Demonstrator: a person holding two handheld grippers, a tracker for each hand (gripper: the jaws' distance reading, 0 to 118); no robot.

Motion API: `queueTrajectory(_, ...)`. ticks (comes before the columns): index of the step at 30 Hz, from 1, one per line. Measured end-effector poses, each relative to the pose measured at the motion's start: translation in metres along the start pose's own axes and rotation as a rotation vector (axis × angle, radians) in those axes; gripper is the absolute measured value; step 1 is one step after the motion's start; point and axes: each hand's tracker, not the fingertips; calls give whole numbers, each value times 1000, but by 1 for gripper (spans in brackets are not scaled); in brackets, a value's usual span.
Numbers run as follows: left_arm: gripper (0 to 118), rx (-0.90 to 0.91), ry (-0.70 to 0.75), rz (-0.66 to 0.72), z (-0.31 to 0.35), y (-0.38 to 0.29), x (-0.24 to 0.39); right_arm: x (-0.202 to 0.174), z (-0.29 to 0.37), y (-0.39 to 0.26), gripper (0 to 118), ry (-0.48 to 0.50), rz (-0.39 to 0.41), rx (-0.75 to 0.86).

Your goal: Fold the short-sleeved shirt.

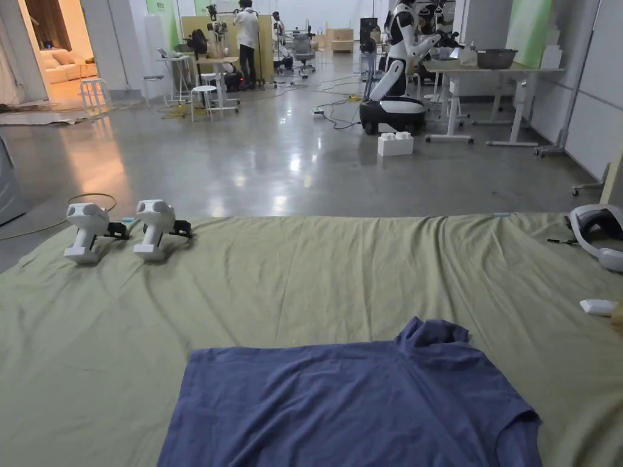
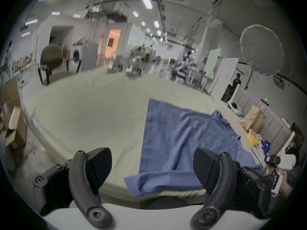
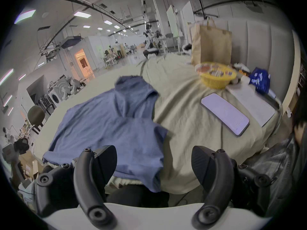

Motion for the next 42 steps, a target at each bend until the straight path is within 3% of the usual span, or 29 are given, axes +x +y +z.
queueTrajectory(4,108,132,10,-81,43,26,37,-29,44,24,98,43,27,161)
queueTrajectory(7,104,227,-8,-106,70,37,64,-57,70,38,96,95,107,230)
queueTrajectory(9,97,300,-18,-130,86,40,79,-74,83,46,84,131,128,223)
queueTrajectory(12,87,299,-26,-182,100,46,98,-108,105,55,75,146,189,285)
queueTrajectory(14,60,309,-103,-187,108,48,105,-123,113,57,45,140,233,305)
queueTrajectory(15,25,296,-174,-170,112,49,107,-129,117,57,19,143,231,320)
queueTrajectory(16,4,299,-199,-153,114,49,110,-135,119,57,11,139,237,324)
queueTrajectory(18,2,291,-206,-140,118,50,113,-145,124,57,6,179,264,330)
queueTrajectory(32,1,284,-123,-169,117,52,108,-127,113,56,2,102,311,404)
queueTrajectory(34,1,264,-98,-145,109,52,99,-121,110,55,2,112,299,382)
queueTrajectory(36,2,172,-77,-37,97,51,78,-121,109,52,2,121,291,351)
queueTrajectory(37,10,129,-106,20,92,50,65,-118,107,50,2,110,297,341)
queueTrajectory(38,42,98,-134,72,85,45,50,-114,105,48,2,101,301,327)
queueTrajectory(39,89,66,-113,85,75,39,38,-119,106,46,2,97,297,315)
queueTrajectory(42,94,-54,-61,55,33,12,9,-109,98,41,2,105,230,250)
